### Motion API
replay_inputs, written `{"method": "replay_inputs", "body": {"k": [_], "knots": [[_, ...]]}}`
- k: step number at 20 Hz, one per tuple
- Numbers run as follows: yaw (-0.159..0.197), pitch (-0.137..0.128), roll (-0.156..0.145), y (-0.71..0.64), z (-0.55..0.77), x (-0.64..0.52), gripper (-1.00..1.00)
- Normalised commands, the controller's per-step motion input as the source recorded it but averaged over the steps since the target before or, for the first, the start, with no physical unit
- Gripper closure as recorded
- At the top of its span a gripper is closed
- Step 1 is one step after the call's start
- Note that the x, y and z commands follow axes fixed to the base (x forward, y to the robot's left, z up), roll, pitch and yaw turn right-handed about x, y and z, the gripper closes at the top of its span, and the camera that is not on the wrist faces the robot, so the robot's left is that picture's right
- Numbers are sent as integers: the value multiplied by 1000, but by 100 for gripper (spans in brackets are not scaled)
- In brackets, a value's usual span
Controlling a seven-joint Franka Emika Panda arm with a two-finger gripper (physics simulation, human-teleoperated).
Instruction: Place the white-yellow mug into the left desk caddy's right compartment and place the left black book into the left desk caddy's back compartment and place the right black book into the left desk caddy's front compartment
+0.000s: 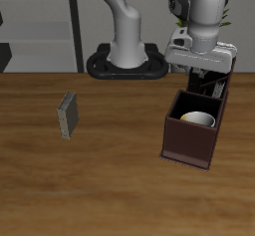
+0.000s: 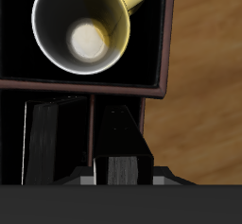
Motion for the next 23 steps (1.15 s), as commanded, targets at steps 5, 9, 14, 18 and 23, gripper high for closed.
{"method": "replay_inputs", "body": {"k": [5, 9, 14, 18, 23], "knots": [[-4, 64, 12, 78, -279, 76, 100], [-9, 41, 27, -31, -34, -8, -100], [35, -33, 40, -71, 82, -161, -100], [12, -5, -2, -116, 49, -18, -100], [47, -20, 25, -183, 204, -213, -100]]}}
